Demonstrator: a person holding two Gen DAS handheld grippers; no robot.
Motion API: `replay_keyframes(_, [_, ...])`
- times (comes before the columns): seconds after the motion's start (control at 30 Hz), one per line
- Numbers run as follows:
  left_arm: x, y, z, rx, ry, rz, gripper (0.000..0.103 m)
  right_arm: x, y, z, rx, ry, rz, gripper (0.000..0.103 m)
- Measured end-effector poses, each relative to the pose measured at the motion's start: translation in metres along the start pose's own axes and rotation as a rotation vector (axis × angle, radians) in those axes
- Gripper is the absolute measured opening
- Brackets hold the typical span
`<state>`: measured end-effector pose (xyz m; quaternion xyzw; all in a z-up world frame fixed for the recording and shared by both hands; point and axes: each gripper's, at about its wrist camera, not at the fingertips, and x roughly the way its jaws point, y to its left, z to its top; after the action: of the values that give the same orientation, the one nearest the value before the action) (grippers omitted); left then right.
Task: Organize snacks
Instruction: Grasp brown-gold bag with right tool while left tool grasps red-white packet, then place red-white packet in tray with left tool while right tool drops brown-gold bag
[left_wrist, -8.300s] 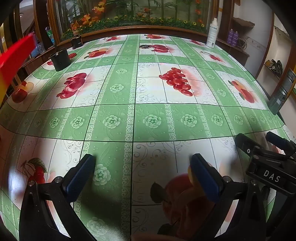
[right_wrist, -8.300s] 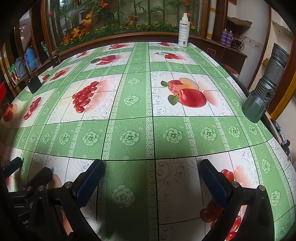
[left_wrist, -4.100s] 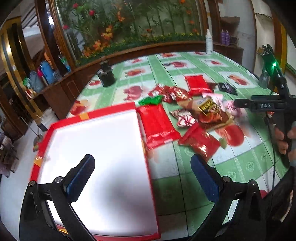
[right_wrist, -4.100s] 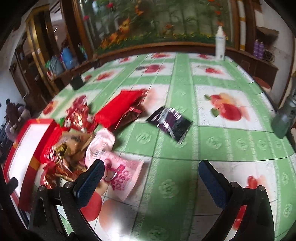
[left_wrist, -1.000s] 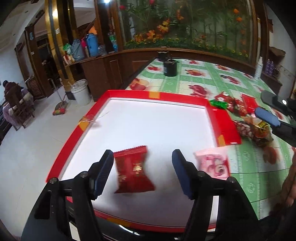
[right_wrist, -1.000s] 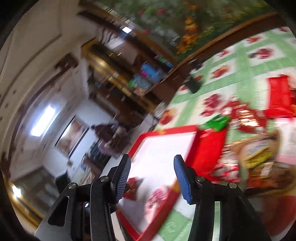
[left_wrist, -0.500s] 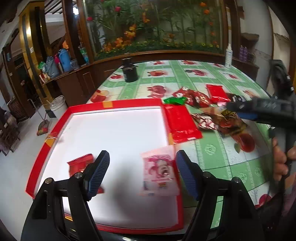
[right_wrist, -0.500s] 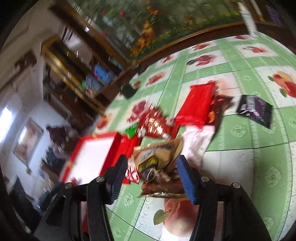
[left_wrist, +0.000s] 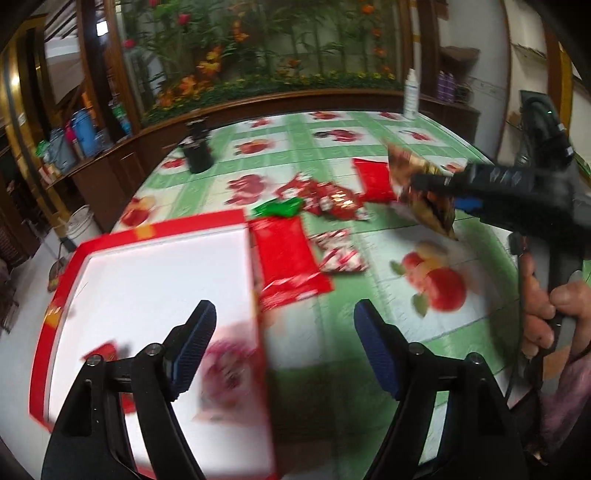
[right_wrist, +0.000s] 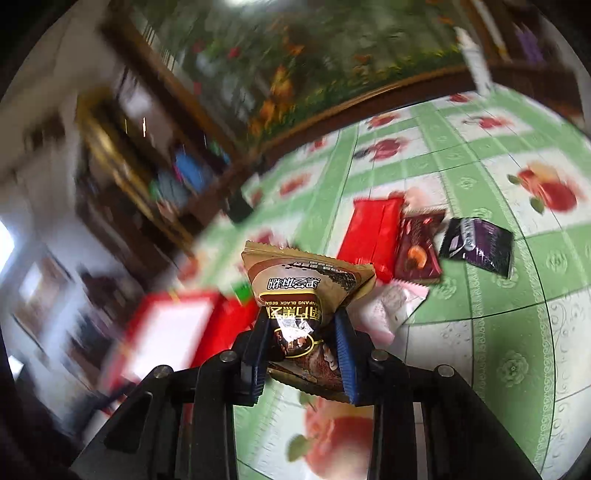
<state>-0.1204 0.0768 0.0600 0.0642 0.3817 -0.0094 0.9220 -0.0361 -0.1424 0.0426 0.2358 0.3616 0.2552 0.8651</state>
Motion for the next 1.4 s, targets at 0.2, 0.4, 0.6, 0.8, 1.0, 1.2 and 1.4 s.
replay_keyframes(0.2, [0.041,-0.028,0.034,0.021,0.065,-0.043,0.078,-0.016,-0.039,0.014,0.247,-0.068,0.125,0.033])
replay_keyframes(0.4, [0.076,-0.034,0.041,-0.024,0.153,-0.085,0.078,-0.013,-0.042,0.017,0.270,-0.051,0.150,0.033])
replay_keyframes(0.6, [0.085,-0.031,0.041,-0.044,0.153,-0.088,0.031,-0.011,-0.039,0.015,0.256,-0.028,0.168,0.033])
replay_keyframes(0.8, [0.082,-0.031,0.036,-0.052,0.147,-0.114,0.026,-0.006,-0.033,0.014,0.218,-0.011,0.169,0.033])
replay_keyframes(1.0, [0.052,-0.031,0.028,-0.042,0.095,-0.127,0.026,0.001,-0.017,0.011,0.139,0.017,0.160,0.033])
replay_keyframes(1.2, [0.005,-0.006,0.014,-0.065,0.014,-0.109,0.026,0.006,-0.006,0.005,0.076,0.040,0.131,0.033])
replay_keyframes(1.4, [-0.028,0.041,-0.007,-0.123,-0.027,-0.012,0.026,0.008,0.000,0.001,0.039,0.050,0.109,0.033])
